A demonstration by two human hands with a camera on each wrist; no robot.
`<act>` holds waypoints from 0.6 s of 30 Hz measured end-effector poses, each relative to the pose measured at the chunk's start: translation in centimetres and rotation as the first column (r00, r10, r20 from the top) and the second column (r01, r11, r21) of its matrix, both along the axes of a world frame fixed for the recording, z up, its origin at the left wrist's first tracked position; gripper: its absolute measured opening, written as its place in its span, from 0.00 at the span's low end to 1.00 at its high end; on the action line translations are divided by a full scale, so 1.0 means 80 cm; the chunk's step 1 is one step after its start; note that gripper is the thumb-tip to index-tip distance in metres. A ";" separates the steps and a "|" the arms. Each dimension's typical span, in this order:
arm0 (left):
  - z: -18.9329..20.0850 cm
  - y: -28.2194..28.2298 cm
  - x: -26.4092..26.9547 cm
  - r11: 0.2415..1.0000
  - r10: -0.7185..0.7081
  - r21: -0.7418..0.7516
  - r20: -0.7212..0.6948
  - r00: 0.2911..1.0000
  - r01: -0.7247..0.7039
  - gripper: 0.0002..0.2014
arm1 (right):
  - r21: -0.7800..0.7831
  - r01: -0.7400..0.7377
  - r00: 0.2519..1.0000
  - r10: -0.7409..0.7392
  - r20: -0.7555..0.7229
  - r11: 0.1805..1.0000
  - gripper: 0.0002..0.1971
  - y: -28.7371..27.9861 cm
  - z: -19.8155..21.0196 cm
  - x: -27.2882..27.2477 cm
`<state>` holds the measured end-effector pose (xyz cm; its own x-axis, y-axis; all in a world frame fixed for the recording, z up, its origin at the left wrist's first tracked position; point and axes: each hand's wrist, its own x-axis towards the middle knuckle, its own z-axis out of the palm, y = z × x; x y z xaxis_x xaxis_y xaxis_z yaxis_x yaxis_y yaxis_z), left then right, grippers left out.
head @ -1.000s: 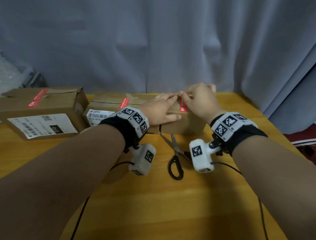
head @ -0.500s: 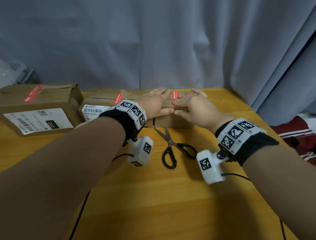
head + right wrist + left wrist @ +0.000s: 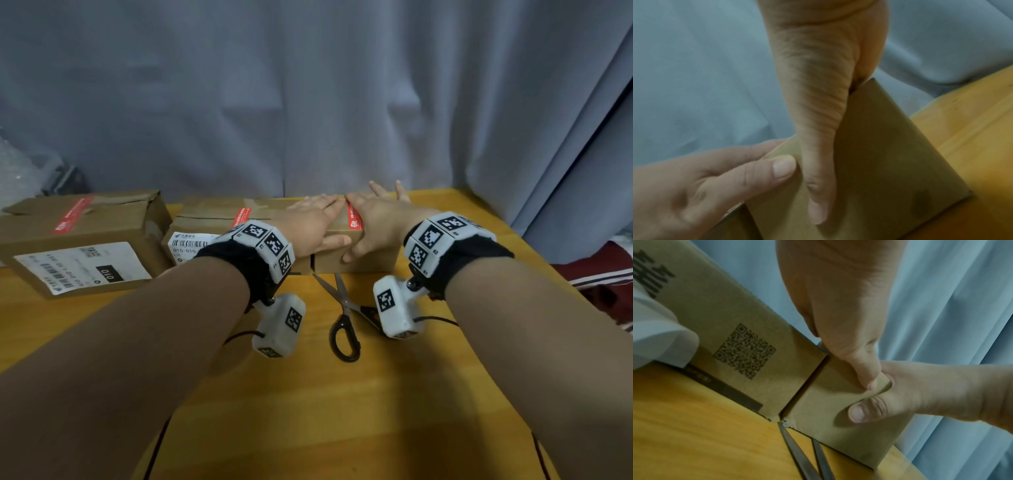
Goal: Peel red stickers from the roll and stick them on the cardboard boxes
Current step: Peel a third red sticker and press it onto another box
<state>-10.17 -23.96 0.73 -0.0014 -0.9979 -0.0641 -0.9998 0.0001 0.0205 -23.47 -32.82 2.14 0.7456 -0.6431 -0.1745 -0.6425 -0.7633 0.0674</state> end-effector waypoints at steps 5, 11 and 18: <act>-0.006 -0.005 -0.002 0.999 0.025 -0.032 0.003 1.000 -0.025 0.39 | -0.122 -0.087 0.994 0.094 0.054 0.989 0.49 0.006 -0.006 -0.018; -0.006 -0.005 -0.004 0.999 0.034 -0.026 0.031 0.999 -0.033 0.39 | -0.124 -0.175 0.856 0.213 0.471 0.977 0.19 0.024 -0.019 -0.053; -0.007 -0.002 -0.005 0.998 0.016 -0.059 0.113 0.993 -0.010 0.36 | -0.066 -0.077 0.936 0.095 0.340 0.995 0.29 0.023 -0.022 -0.046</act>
<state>-10.59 -24.09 0.14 0.0157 -0.9999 -0.0047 -0.9956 -0.0152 -0.0923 -27.15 -30.95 0.34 0.8075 -0.5750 0.1318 -0.5654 -0.8181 -0.1049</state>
